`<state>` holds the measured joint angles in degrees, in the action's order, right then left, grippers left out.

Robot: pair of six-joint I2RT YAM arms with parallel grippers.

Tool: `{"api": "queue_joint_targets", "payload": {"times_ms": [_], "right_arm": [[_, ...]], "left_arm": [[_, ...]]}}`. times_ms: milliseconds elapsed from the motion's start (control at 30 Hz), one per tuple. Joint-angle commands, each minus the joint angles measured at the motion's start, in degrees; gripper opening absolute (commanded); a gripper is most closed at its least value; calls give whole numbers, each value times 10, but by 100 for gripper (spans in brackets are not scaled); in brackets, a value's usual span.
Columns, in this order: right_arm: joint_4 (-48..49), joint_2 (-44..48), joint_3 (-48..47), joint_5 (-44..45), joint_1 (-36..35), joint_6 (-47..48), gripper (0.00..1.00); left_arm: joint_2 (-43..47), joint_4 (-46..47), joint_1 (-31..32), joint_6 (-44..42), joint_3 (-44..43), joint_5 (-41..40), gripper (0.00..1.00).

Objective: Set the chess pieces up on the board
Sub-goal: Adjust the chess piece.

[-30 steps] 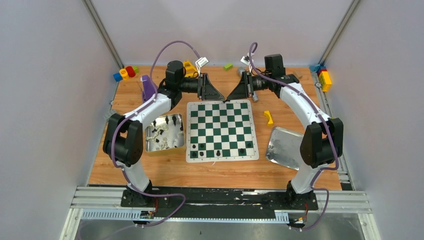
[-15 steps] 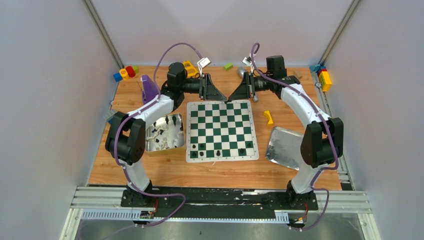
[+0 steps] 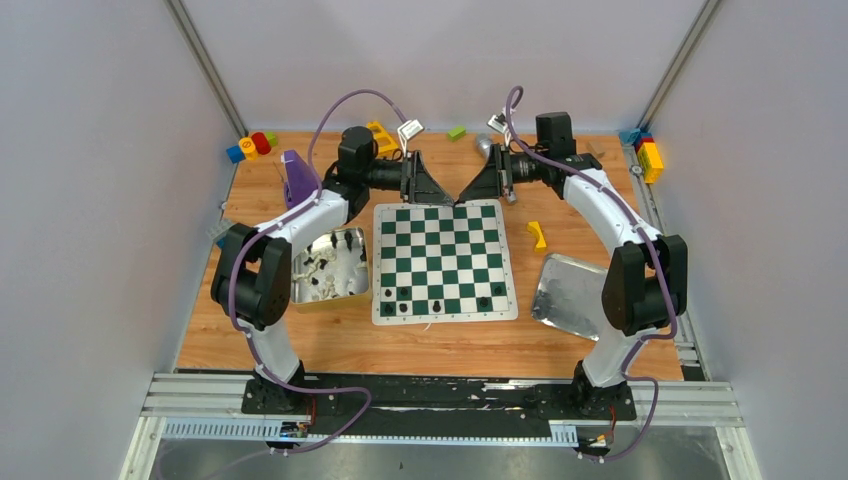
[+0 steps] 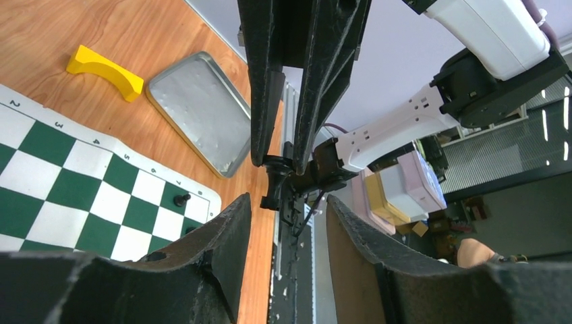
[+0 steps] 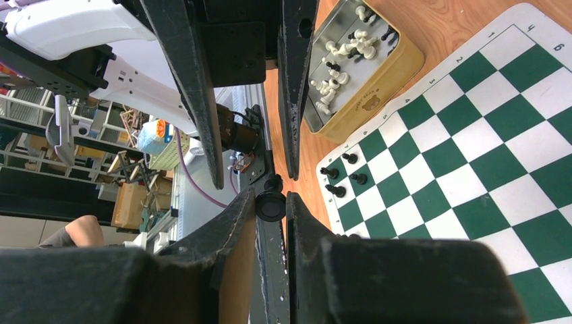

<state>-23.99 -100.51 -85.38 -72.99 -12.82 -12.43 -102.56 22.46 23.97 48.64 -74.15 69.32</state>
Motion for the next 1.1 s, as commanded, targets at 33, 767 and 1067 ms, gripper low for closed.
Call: {"api": "queue_joint_targets", "payload": {"times_ms": [33,767,1067], "right_arm": [[35,27,-1,-16,5,-10,0],[45,31,21,-22,7,-8,0],[48,32,27,-21,7,-8,0]], "left_arm": [[0,-20,10,-28,-9,-7,50],[-15,-41,17,-38,-30,-7,35],[-20,-35,17,-30,-42,-3,29]]}}
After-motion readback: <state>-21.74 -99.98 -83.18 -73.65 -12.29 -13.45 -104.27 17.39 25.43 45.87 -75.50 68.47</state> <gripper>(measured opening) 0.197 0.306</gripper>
